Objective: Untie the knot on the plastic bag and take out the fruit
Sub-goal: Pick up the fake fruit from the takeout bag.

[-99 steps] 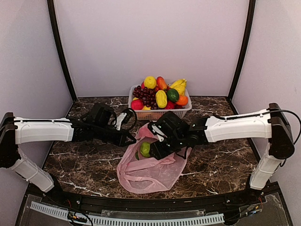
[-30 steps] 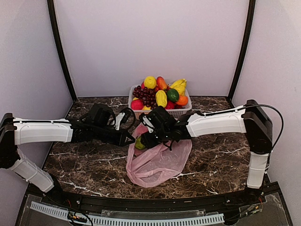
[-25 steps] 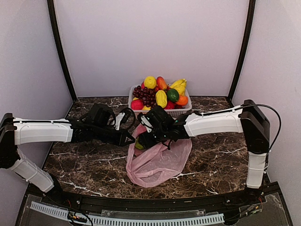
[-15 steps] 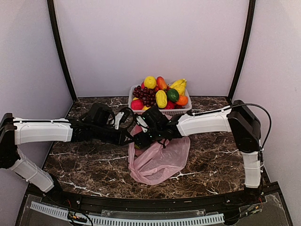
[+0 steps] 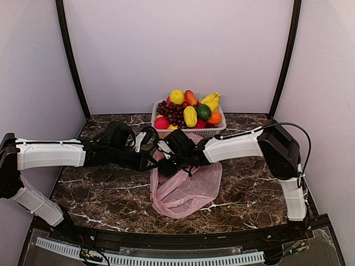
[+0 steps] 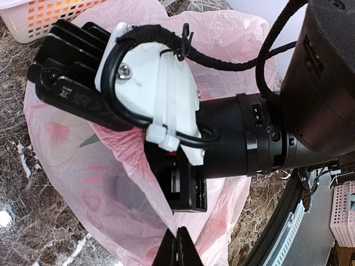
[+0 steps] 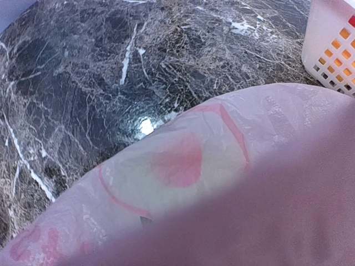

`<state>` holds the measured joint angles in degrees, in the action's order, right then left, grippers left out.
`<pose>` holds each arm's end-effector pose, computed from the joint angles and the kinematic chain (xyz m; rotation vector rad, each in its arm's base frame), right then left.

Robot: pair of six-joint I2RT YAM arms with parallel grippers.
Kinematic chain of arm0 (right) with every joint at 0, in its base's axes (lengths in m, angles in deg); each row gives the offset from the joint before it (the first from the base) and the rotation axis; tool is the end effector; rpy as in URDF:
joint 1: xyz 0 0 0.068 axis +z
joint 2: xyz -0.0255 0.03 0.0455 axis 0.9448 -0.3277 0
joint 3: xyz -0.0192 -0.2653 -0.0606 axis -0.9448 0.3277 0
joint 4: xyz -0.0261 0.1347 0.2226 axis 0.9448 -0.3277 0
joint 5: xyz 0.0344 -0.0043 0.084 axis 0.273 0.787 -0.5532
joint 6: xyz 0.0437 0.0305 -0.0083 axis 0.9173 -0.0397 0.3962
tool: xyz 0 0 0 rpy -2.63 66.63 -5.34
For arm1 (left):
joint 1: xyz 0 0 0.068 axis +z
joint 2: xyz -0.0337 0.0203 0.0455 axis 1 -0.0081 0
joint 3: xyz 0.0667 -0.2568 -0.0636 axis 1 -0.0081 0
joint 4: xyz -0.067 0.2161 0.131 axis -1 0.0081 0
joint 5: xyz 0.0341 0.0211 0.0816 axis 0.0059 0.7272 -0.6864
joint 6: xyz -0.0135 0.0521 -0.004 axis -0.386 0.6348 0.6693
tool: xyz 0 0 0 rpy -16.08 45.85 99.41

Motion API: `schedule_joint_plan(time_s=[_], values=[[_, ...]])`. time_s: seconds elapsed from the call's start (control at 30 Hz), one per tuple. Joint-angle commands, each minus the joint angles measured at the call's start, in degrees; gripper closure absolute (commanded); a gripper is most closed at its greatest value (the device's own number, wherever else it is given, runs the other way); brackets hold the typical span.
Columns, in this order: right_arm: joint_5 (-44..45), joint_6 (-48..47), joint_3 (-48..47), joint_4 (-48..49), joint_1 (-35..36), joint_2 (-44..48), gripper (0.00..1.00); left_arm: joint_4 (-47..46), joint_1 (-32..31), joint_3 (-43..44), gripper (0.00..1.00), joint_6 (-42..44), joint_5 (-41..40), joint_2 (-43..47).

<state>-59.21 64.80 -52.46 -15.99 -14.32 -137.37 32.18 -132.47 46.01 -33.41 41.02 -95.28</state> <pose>0.2649 0.3983 0.1568 -0.9184 2.2263 0.5177 0.2185 -0.2184 0.2350 0.5336 2.2706 -0.9910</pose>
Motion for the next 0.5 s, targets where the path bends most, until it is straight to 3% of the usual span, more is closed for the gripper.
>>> schedule_joint_plan(time_s=[0.0,0.33,0.47], values=[[-0.3,-0.5,-0.1,2.6,-0.6,0.3,0.43,0.7,0.4,-0.8,0.99,-0.2,0.6,1.1],[0.4,0.2,4.1,4.0,-0.6,5.0,0.67,0.7,1.3,-1.0,0.99,-0.8,0.4,1.5],[0.0,1.4,7.6,3.4,-0.5,9.5,0.69,1.5,2.3,-1.3,0.99,-0.9,-0.1,1.9]])
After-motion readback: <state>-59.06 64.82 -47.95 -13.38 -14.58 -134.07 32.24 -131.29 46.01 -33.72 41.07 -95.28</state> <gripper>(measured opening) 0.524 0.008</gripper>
